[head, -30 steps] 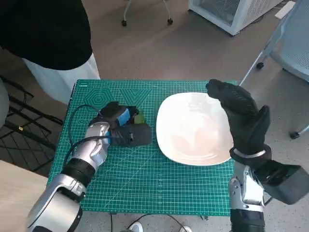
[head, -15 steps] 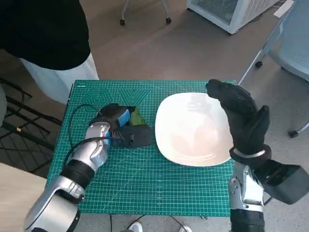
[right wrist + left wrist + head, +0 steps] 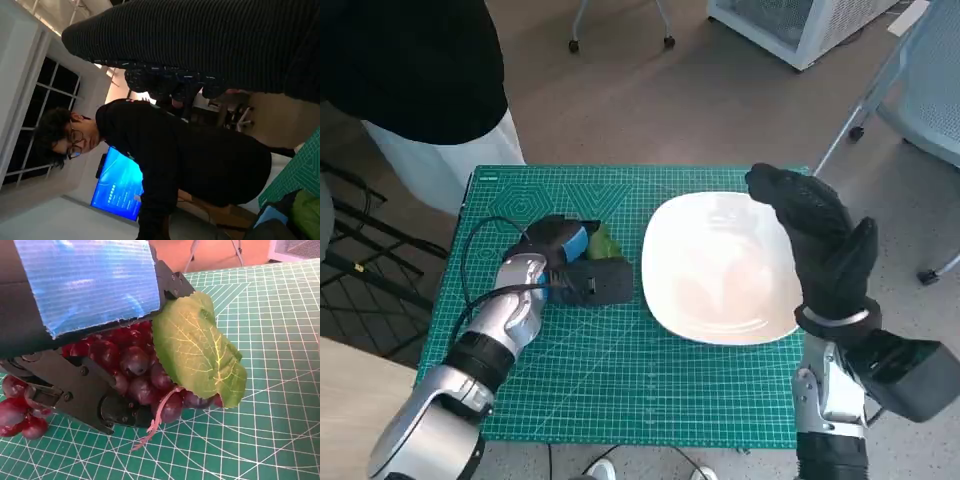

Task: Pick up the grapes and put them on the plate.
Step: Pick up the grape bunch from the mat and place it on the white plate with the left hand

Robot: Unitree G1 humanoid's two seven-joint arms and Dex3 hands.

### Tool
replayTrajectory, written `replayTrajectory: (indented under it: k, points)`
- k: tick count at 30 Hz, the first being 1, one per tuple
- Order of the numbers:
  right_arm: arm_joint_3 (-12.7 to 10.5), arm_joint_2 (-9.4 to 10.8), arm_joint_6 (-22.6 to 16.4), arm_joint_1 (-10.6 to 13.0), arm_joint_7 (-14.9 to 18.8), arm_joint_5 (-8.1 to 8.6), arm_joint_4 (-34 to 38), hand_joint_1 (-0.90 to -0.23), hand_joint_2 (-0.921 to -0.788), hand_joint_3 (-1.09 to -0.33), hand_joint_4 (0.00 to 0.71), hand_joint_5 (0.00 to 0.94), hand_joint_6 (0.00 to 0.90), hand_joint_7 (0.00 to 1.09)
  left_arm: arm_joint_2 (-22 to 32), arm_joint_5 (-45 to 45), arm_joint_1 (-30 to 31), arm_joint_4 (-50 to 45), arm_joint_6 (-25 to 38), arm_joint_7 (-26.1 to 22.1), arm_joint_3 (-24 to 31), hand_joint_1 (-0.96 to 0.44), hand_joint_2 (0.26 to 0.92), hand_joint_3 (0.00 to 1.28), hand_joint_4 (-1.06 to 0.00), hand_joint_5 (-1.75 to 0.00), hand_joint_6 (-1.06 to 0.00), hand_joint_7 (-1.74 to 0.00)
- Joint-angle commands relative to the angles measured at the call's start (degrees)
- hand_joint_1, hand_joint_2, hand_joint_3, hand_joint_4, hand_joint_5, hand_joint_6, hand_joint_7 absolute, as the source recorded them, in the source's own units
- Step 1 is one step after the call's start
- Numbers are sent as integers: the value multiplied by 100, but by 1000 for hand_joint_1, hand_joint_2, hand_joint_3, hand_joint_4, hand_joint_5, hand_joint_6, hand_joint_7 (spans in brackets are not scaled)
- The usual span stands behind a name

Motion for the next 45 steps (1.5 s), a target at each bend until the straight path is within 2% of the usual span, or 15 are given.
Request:
replayTrajectory:
  k: [1,10,18,25,30,35,40,45]
  points:
    - [4,20,37,58,-39,-16,59,-407,-921,-566,302,3,-1,601,96,-6,186,-2,-12,-64,15,6,921,206,-423,-1607,-622,-1001]
    - [-5,22,21,24,-26,-4,122,-407,-921,-566,302,3,-1,601,161,3,165,-22,-87,-50,41,3,921,185,-466,-1554,-618,-1018]
    - [-6,26,29,30,-57,-18,90,-407,-921,-566,302,3,0,602,340,-27,250,-585,48,-254,169,2,921,179,-486,-1527,-608,-1038]
    - [-2,51,67,28,-89,4,46,-407,-921,-567,302,2,0,604,610,39,506,-1758,416,-573,373,5,921,194,-468,-1567,-604,-1018]
    - [-11,67,46,21,-99,16,69,-408,-921,-567,302,2,1,607,845,90,833,-2925,623,-681,634,5,921,210,-473,-1469,-539,-1184]
    - [-29,86,28,5,-96,35,109,-408,-921,-567,305,4,1,609,985,143,1102,-3812,728,-697,853,7,921,171,-532,-1483,-592,-1040]
    - [-38,111,-10,-12,-99,26,140,-408,-921,-567,308,5,1,611,1075,188,1303,-4511,746,-691,1043,5,921,127,-610,-1396,-609,-1026]
    - [-39,124,-54,-28,-91,18,172,-408,-921,-567,309,5,1,613,1116,270,1464,-4958,671,-620,1162,5,921,114,-615,-1400,-636,-987]
